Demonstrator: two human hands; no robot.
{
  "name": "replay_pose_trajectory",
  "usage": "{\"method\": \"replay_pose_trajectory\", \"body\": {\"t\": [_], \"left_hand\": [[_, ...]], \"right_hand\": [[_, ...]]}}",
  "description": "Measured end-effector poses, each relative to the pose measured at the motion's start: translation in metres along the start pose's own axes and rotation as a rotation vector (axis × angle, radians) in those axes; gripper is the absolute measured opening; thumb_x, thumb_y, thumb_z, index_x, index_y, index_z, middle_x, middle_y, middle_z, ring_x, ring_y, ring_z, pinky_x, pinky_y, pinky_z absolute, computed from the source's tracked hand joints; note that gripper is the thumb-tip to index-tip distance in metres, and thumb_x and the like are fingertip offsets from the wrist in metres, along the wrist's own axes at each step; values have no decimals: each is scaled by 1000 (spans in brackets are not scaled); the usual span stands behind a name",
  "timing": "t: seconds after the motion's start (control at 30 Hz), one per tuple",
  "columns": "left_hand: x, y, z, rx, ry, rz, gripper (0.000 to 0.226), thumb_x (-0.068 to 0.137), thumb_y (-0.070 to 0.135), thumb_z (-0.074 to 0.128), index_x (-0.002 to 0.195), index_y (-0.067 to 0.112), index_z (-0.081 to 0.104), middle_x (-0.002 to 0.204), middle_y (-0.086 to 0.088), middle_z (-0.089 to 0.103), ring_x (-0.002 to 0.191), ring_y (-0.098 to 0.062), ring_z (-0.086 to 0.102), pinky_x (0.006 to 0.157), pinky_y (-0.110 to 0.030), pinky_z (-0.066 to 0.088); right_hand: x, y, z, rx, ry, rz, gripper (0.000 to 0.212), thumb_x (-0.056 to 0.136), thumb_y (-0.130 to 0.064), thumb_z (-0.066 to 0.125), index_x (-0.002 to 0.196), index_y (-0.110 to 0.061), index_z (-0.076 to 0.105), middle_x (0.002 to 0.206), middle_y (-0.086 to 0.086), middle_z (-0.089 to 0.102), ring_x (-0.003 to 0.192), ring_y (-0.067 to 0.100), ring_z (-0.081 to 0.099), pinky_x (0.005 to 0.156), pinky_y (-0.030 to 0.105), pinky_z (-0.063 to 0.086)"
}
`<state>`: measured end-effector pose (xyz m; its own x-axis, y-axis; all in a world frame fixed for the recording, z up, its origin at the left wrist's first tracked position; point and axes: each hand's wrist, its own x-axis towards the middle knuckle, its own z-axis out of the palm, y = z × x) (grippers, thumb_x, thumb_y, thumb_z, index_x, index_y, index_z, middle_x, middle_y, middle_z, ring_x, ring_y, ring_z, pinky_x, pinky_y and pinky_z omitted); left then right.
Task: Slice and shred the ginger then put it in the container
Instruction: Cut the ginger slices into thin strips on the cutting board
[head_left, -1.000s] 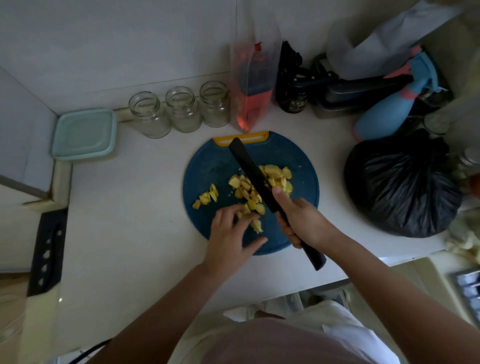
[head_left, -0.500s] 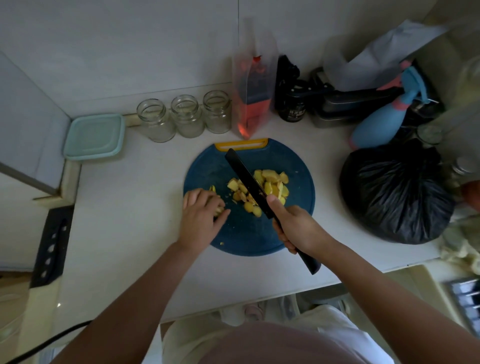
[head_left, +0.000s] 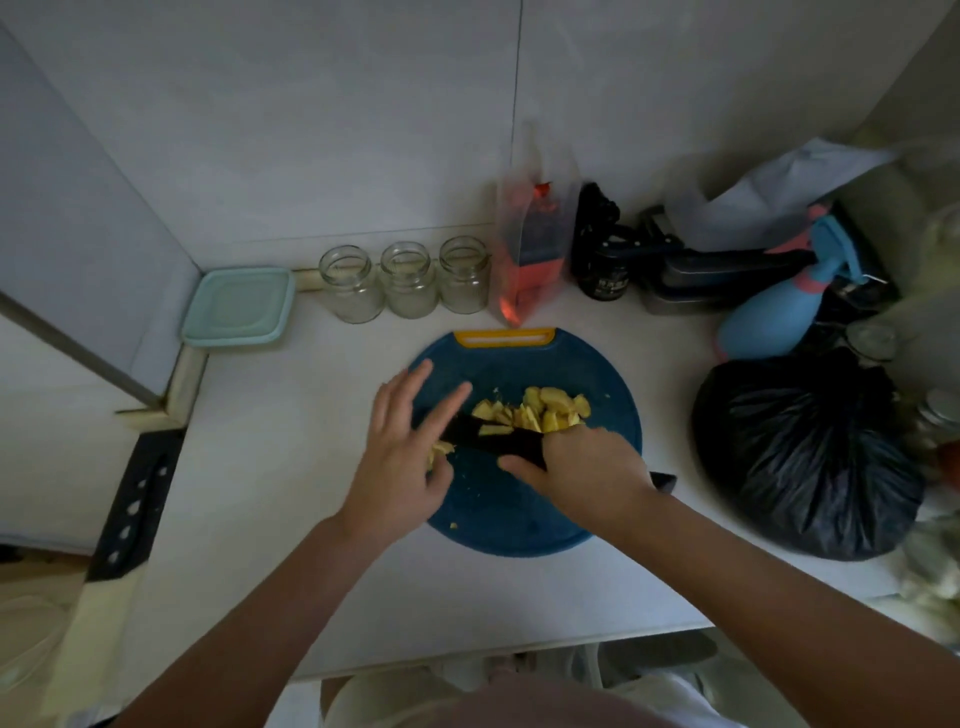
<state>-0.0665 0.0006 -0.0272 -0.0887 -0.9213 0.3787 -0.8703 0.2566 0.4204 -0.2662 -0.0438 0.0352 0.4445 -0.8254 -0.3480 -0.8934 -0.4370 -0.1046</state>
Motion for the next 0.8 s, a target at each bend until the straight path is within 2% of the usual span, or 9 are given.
{"method": "replay_pose_trajectory", "body": {"t": [0.07,0.17,0.23,0.4,0.47,0.6,0.67,0.73,0.8], "left_hand": [[-3,7,6,62,-124,120,75,74,8,61,143,29,39,156,-11,17,144,-34,10,114,-50,17],[-8,7,19,117,-209,177,73,73,16,65,140,31,40,157,-11,17,144,-37,8,113,-53,11],[-11,-1,25,135,-213,139,75,74,18,69,141,32,39,156,-11,18,144,-36,8,113,-53,10],[-20,-28,28,174,-225,32,75,78,28,73,145,29,39,154,-14,23,144,-36,10,112,-54,23],[-20,-37,28,174,-248,25,70,81,39,69,144,26,41,154,-14,24,144,-35,10,112,-53,23],[-14,-45,28,124,-260,-46,64,89,61,40,136,19,53,153,-14,28,144,-31,10,114,-50,19],[-9,-45,29,92,-244,-25,63,94,61,29,121,17,66,150,-13,35,143,-31,15,114,-48,17],[-2,-46,29,65,-204,-4,62,99,55,25,108,16,73,145,-14,43,141,-32,21,115,-41,14],[9,-50,27,8,-140,-52,49,99,43,37,100,13,76,137,-17,51,135,-37,32,115,-36,18]], "right_hand": [[3,-4,-5,-125,0,-99,59,96,-64,30,75,-13,52,72,0,54,64,16,47,56,28,36],[9,-11,-6,-210,3,-176,57,96,-63,33,91,-14,62,88,4,66,67,18,50,59,29,39],[11,-13,-7,-239,2,-192,57,96,-63,33,91,-14,62,89,4,66,67,18,49,59,29,39],[9,0,-16,-266,14,-172,55,94,-66,34,82,-16,56,81,2,57,69,18,48,60,29,37],[5,10,-20,-238,2,-126,56,93,-68,34,80,-17,52,76,-1,49,70,18,48,61,29,38],[-6,30,-21,-188,27,-42,59,90,-73,30,70,-19,44,66,-5,41,67,16,48,57,28,37],[-10,40,-18,-111,55,19,63,88,-74,30,73,-17,50,65,-4,45,64,15,52,51,26,35],[-10,51,-14,62,85,95,64,86,-74,35,67,-15,50,61,-2,46,58,14,49,46,25,31],[-7,60,-11,233,121,158,64,86,-71,41,57,-14,41,55,1,41,52,14,42,45,25,26]]}}
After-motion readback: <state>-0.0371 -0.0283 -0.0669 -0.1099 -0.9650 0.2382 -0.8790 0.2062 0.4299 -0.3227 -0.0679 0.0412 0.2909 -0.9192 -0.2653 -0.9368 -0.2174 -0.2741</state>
